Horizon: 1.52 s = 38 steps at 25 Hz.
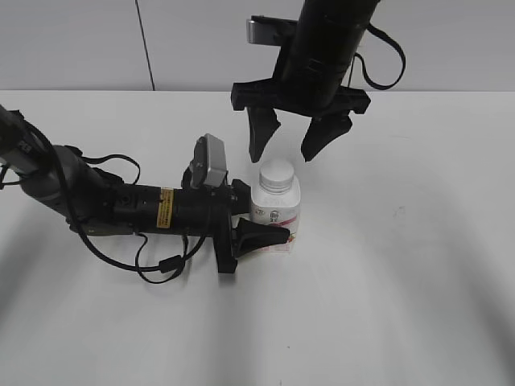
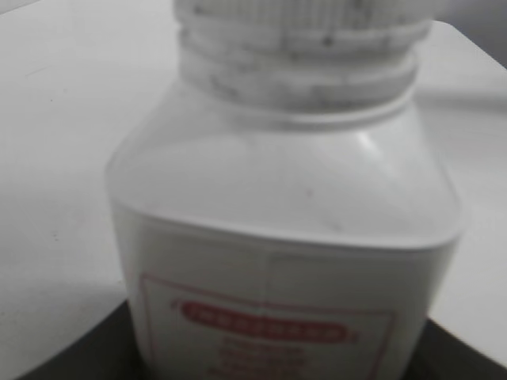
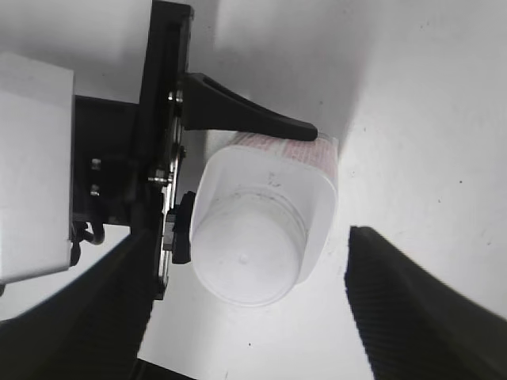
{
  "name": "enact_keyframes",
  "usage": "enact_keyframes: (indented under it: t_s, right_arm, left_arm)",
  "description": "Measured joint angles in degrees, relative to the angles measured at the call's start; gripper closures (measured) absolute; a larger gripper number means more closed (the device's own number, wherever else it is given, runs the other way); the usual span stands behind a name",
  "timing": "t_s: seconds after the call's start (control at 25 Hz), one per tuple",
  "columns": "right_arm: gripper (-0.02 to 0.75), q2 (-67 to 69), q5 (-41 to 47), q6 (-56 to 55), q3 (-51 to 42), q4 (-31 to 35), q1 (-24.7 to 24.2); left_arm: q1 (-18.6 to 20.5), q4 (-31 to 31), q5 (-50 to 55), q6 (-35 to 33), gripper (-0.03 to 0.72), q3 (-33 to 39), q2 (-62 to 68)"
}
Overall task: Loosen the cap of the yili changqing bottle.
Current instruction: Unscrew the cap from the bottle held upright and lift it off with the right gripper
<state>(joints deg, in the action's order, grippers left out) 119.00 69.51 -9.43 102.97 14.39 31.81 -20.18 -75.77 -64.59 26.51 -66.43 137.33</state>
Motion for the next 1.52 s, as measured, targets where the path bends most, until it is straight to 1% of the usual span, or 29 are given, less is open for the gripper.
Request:
enact_keyframes:
  t_s: [0.2, 1.24, 1.36, 1.52]
  right_arm:
    - [0.152, 0.00, 0.01, -1.77, 0.00, 0.06, 0.00]
    - [0.152, 3.21, 0.17, -2.04, 0.00, 0.97, 0.00]
    - [0.174, 3.21, 0.17, -2.00, 0.00, 1.02, 0.00]
    - [0.231, 3.21, 0.17, -2.00, 0.00, 1.12, 0.00]
  left_arm:
    - [0.00, 0.00, 0.00, 0.00, 0.303, 0.00, 0.00]
    - [0.00, 0.00, 0.21, 0.00, 0.303, 0.00, 0.00]
    - [0.00, 0.00, 0.21, 0.00, 0.303, 0.00, 0.00]
    - [0.00, 0.00, 0.21, 0.00, 0.303, 0.00, 0.00]
